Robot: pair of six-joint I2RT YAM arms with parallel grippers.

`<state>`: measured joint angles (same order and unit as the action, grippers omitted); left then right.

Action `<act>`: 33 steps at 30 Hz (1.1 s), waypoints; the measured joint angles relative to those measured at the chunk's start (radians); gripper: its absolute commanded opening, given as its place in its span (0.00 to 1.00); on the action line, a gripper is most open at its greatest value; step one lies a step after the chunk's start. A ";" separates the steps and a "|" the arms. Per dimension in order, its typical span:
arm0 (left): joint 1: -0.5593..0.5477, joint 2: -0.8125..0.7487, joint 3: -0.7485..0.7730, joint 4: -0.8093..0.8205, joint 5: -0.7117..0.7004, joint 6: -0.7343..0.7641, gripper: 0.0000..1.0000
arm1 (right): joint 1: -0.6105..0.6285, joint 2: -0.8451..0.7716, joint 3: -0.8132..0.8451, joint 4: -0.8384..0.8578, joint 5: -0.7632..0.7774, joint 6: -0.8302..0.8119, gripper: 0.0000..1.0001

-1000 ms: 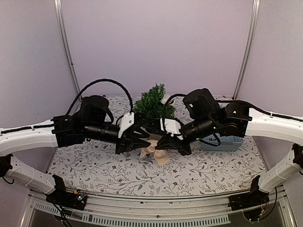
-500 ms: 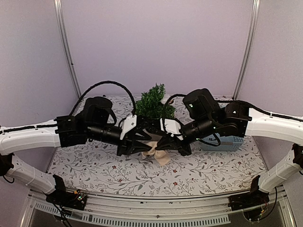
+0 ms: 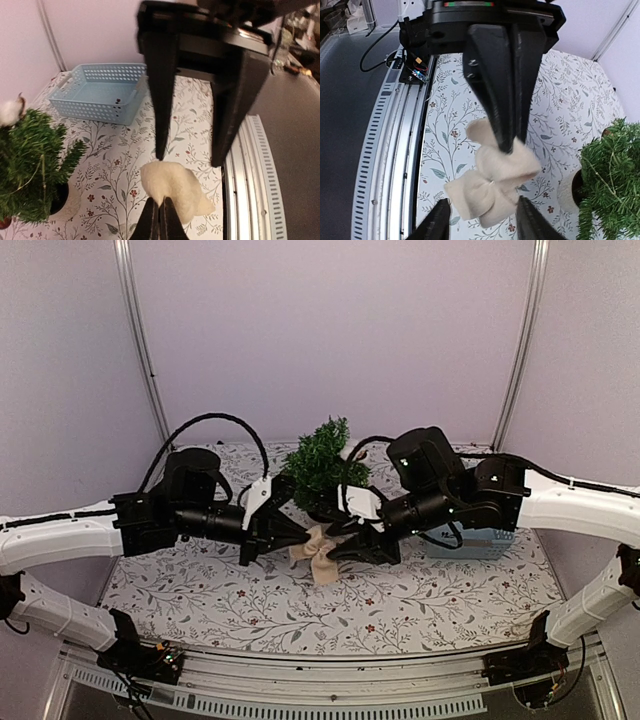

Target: Decorate the small christmas tree

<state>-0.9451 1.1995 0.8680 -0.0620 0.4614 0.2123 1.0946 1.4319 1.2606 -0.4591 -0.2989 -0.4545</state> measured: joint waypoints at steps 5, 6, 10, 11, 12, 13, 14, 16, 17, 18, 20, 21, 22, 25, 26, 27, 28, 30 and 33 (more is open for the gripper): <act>0.156 -0.056 -0.098 0.156 0.032 -0.113 0.00 | -0.077 -0.063 -0.058 0.062 0.007 0.065 0.71; 0.178 -0.056 -0.106 0.180 0.035 -0.131 0.00 | -0.105 -0.086 -0.076 0.080 0.008 0.083 0.71; 0.257 -0.052 -0.116 0.292 0.051 -0.225 0.00 | -0.233 -0.156 -0.124 0.169 0.002 0.184 0.72; 0.269 -0.051 -0.116 0.322 0.053 -0.245 0.00 | -0.259 -0.164 -0.131 0.190 -0.001 0.211 0.73; 0.281 -0.051 -0.116 0.355 0.056 -0.268 0.00 | -0.290 -0.171 -0.143 0.222 -0.008 0.237 0.75; 0.290 -0.047 -0.116 0.391 0.061 -0.290 0.00 | -0.314 -0.173 -0.154 0.253 -0.016 0.269 0.77; 0.296 -0.043 -0.116 0.420 0.063 -0.307 0.00 | -0.333 -0.173 -0.166 0.281 -0.022 0.297 0.78; 0.304 -0.027 -0.116 0.478 0.067 -0.343 0.00 | -0.347 -0.169 -0.181 0.317 -0.035 0.341 0.79; 0.307 -0.014 -0.115 0.507 0.067 -0.362 0.00 | -0.348 -0.163 -0.183 0.334 -0.045 0.359 0.80; 0.309 0.000 -0.113 0.529 0.067 -0.378 0.00 | -0.348 -0.153 -0.182 0.354 -0.055 0.378 0.80; 0.309 0.040 -0.102 0.575 0.070 -0.410 0.00 | -0.347 -0.129 -0.176 0.383 -0.063 0.414 0.80; 0.310 0.065 -0.096 0.602 0.072 -0.427 0.00 | -0.346 -0.114 -0.169 0.391 -0.064 0.426 0.80; 0.310 0.082 -0.092 0.619 0.074 -0.440 0.00 | -0.347 -0.093 -0.158 0.398 -0.063 0.441 0.81; 0.311 0.142 -0.075 0.680 0.082 -0.480 0.00 | -0.349 -0.034 -0.127 0.422 -0.063 0.478 0.84; 0.311 0.158 -0.068 0.695 0.085 -0.491 0.00 | -0.350 -0.015 -0.117 0.434 -0.065 0.488 0.86; 0.311 0.174 -0.058 0.710 0.089 -0.500 0.00 | -0.352 0.002 -0.111 0.445 -0.071 0.498 0.86; 0.311 0.190 -0.044 0.721 0.092 -0.507 0.00 | -0.354 0.014 -0.106 0.455 -0.078 0.509 0.87; 0.311 0.215 -0.015 0.742 0.097 -0.520 0.00 | -0.357 0.034 -0.100 0.475 -0.093 0.526 0.87; 0.311 0.237 0.016 0.771 0.107 -0.529 0.00 | -0.360 0.060 -0.085 0.502 -0.120 0.548 0.85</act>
<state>-0.6342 1.4361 0.8837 0.7086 0.5686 -0.3172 0.7345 1.4918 1.1755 0.0425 -0.4191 0.0933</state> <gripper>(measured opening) 0.006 0.870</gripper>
